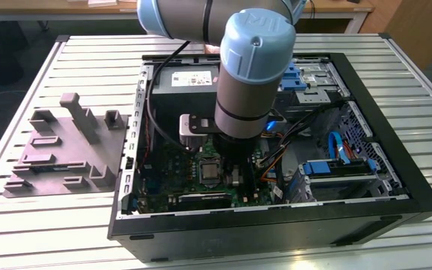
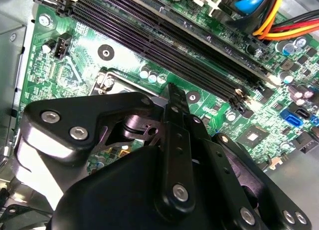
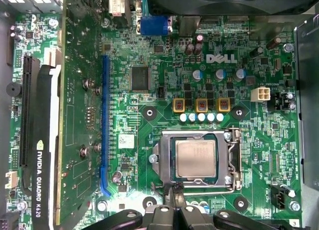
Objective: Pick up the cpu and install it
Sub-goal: 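Install the first cpu locking lever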
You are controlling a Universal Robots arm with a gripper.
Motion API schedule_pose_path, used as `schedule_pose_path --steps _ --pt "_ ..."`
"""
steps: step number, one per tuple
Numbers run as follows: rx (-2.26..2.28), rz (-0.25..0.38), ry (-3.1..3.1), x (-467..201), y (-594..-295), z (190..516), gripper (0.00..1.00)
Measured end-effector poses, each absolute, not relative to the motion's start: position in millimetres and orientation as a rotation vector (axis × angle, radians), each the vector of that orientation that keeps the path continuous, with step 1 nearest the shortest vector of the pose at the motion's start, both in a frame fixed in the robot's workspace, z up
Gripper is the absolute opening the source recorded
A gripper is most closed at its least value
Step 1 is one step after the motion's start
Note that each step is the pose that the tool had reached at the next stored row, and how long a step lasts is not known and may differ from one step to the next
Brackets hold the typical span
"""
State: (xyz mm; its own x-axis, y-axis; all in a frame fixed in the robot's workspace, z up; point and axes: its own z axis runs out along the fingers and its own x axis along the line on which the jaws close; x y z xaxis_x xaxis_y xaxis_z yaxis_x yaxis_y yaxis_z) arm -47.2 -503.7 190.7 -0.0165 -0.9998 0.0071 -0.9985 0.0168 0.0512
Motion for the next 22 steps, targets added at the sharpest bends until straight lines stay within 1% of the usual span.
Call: schedule_pose_path --steps 22 --pt "2.183 -0.049 -2.206 -42.5 -503.7 187.7 0.11"
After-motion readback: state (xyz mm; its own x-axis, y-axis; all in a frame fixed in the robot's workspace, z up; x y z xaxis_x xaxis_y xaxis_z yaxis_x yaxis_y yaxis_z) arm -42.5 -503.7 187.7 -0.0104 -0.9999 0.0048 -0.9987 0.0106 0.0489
